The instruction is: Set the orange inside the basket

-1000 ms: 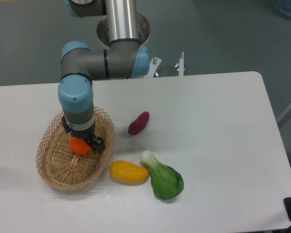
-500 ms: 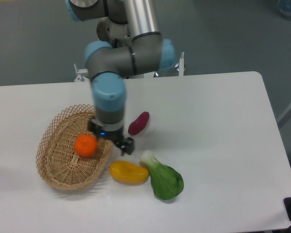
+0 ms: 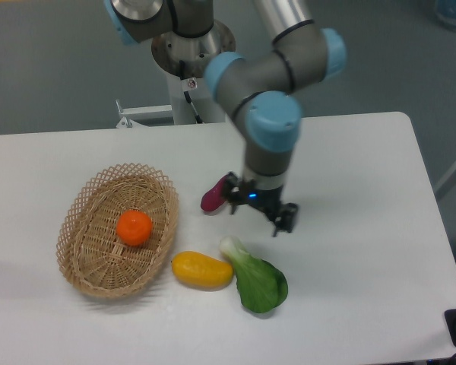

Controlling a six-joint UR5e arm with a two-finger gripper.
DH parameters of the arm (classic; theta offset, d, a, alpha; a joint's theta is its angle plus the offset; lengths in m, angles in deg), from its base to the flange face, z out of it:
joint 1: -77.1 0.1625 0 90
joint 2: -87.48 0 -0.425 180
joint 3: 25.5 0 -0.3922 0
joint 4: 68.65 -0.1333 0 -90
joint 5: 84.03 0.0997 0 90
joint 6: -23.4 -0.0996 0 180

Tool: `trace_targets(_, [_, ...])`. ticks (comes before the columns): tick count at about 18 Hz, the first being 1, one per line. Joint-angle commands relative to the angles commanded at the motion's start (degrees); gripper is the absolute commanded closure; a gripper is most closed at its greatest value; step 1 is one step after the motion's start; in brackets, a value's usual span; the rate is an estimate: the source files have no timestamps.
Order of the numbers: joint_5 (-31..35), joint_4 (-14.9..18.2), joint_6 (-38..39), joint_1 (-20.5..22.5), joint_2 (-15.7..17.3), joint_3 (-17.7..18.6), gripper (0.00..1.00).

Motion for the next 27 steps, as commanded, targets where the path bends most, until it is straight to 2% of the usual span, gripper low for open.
trace_targets(6, [0.0,-0.09,-10.29,6.34,-0.97,-1.5,0.0])
trace_targets(10, [2.1,-0.17,-11.35,7.75,-1.76,-2.55,0.0])
trace_targets(16, [3.95,-0.09,-12.33,7.93,-4.75,-5.89,0.0])
trace_targets(27, [4.39,-0.26,-12.33,7.84,-5.28,-6.16,0.0])
